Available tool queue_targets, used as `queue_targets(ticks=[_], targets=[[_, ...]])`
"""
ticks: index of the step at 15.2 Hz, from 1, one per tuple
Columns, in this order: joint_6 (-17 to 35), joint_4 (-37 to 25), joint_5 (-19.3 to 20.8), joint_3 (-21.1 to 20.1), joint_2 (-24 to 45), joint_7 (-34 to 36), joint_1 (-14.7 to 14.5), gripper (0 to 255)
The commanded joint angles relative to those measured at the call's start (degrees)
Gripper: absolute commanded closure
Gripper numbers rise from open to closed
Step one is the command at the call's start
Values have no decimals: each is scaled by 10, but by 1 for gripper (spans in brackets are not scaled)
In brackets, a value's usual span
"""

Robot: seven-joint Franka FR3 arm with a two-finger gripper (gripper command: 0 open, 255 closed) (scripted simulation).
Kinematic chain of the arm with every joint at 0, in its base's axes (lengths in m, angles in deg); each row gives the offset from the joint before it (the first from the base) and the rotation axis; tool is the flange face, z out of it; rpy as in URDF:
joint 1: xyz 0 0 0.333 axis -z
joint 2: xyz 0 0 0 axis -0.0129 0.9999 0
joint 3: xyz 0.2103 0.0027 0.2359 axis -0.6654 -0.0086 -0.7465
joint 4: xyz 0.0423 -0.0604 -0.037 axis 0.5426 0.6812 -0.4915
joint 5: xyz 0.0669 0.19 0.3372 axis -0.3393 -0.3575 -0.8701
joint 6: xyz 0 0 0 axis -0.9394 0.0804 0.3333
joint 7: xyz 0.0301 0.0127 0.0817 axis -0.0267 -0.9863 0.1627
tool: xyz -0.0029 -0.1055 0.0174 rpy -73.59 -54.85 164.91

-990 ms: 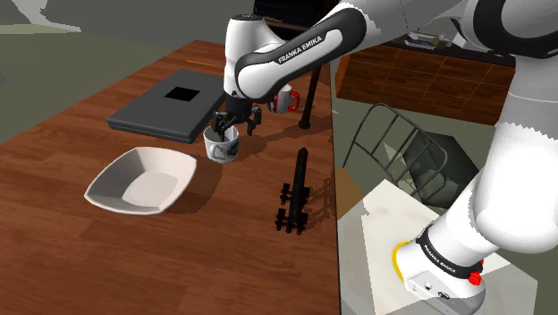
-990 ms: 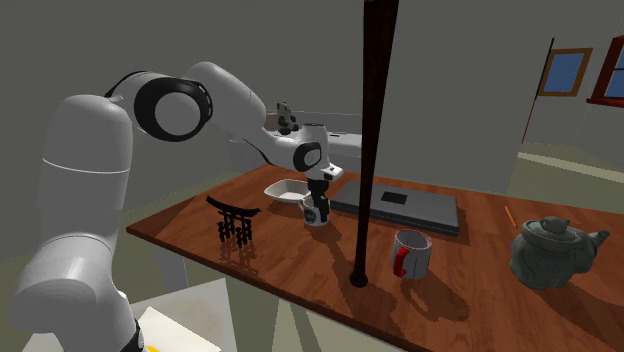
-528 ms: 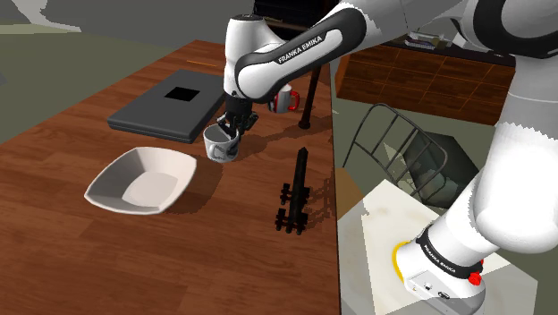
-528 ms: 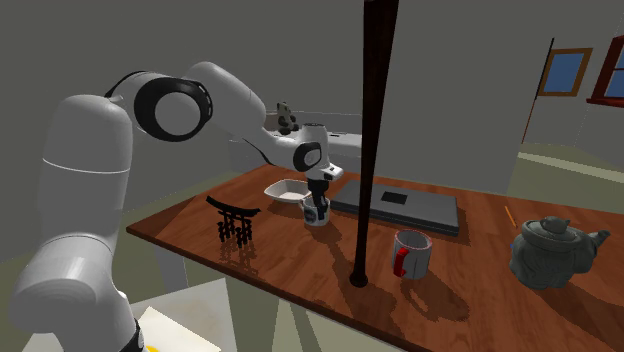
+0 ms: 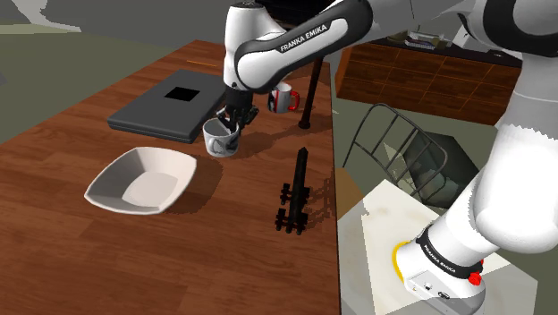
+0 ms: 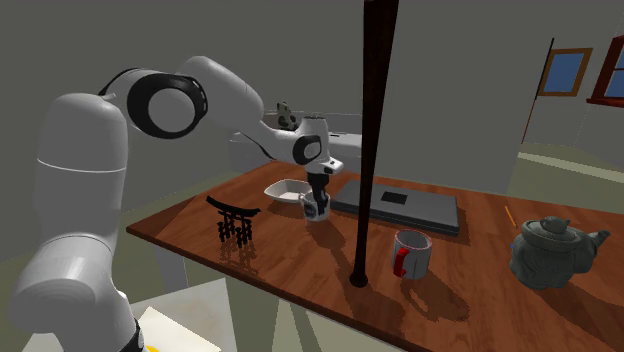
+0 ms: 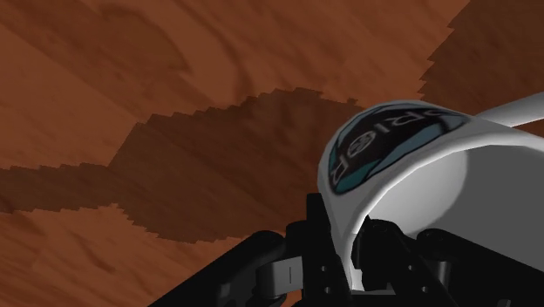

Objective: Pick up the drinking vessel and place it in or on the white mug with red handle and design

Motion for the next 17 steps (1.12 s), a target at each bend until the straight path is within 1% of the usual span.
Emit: queue_targets(ticks=[1,17], targets=[[-12,-6,-3,-1,-6,-1,0,255],[-121,-73,-21,-8,-50,-14,4,255]])
